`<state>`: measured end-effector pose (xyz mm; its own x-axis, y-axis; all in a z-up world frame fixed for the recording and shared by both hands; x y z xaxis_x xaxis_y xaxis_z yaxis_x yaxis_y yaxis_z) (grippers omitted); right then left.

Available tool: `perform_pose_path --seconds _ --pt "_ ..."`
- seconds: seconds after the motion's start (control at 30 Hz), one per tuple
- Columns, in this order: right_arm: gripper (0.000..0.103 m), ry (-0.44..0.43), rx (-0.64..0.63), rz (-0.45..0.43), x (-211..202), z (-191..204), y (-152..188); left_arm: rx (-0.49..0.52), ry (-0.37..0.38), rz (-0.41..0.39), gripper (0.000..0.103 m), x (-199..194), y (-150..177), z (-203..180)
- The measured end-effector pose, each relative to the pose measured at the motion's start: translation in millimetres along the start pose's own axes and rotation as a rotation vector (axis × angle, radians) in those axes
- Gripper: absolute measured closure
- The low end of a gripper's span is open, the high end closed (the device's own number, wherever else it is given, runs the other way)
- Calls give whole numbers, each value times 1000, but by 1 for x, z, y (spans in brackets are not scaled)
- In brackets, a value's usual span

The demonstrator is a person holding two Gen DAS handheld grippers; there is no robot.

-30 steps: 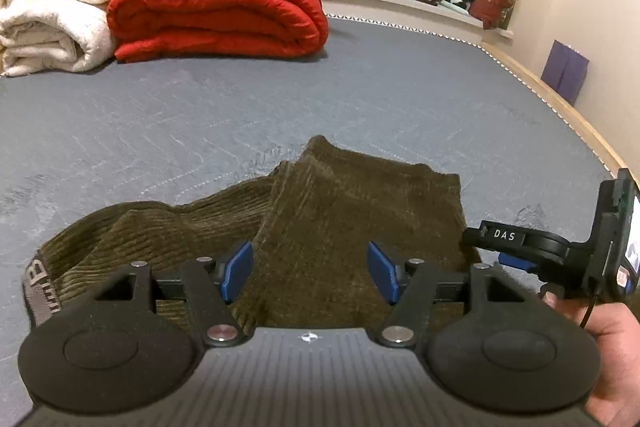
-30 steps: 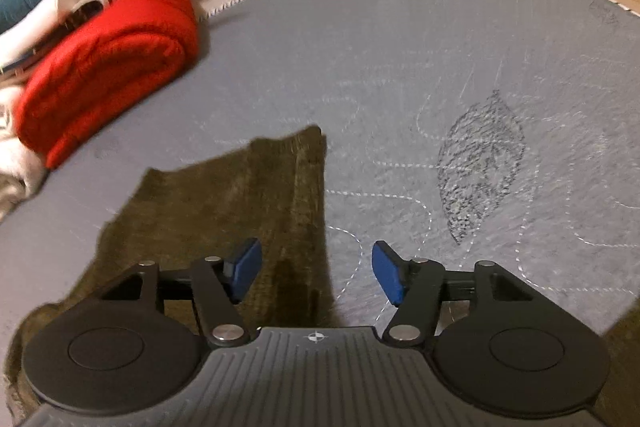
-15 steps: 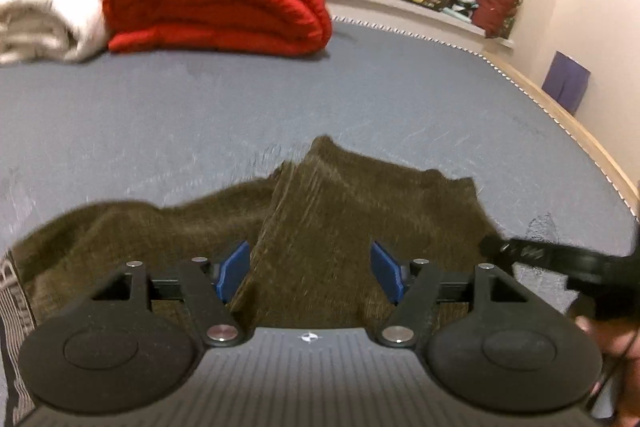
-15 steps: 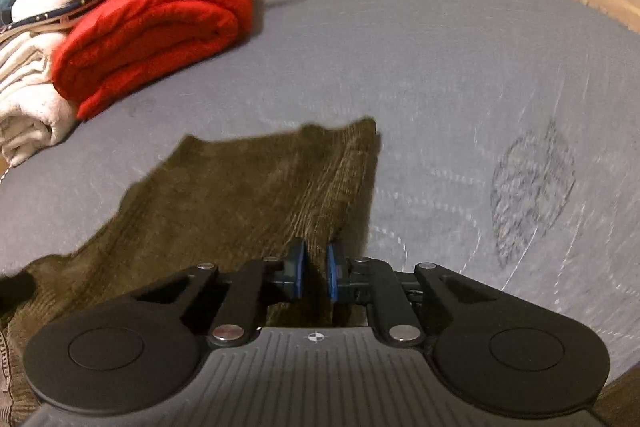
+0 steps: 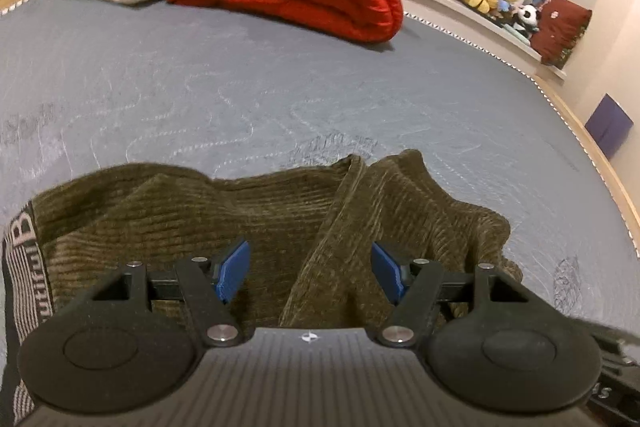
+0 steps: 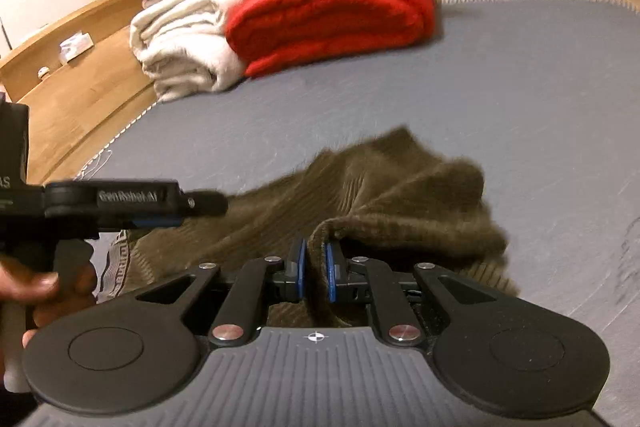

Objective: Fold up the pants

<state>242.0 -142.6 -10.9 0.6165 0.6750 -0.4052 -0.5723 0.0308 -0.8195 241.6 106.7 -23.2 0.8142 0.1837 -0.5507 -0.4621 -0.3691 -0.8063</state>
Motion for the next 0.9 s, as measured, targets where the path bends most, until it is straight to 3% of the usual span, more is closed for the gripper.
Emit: perform_pose_path --seconds 0.07,0.13,0.17,0.23,0.3,0.33,0.37,0.43,0.57,0.7,0.8,0.9 --pt "91 8 45 25 7 -6 4 -16 1 16 31 2 0 2" --pt "74 38 71 27 12 -11 2 -18 8 21 31 3 0 2" --pt "56 66 75 19 10 -13 2 -17 11 21 31 3 0 1" --pt "53 126 74 0 10 -16 1 -15 16 22 31 2 1 0" --pt "59 135 91 -13 10 -19 0 -19 20 23 31 2 0 -1" --pt "66 136 95 -19 13 -17 2 -21 20 23 31 2 0 -1" --pt "80 128 92 -24 13 -15 1 -23 20 22 31 3 0 -1" --pt "91 124 62 -48 5 -15 0 -29 17 22 31 3 0 0" --pt "94 119 38 -114 -3 -9 -14 -35 17 25 31 3 1 2" --pt "95 79 43 -125 -7 -9 -16 -46 33 30 31 3 0 3" --pt "95 -33 -29 -96 -7 7 -10 -95 61 50 31 4 -4 11" --pt "95 -173 -64 36 4 21 12 -170 111 101 33 9 -6 20"
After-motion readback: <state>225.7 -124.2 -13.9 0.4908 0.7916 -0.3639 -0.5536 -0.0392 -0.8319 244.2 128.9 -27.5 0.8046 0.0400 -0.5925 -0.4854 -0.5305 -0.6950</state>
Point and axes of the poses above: each gripper's, at about its wrist camera, not at the fingertips, and x roughly the way its jaws point, z to its left, y to its underside, the point moved 5 cm from there along x, roughly the way its jaws point, and after that the axes turned 14 degrees about -z, right-handed, at the moved point
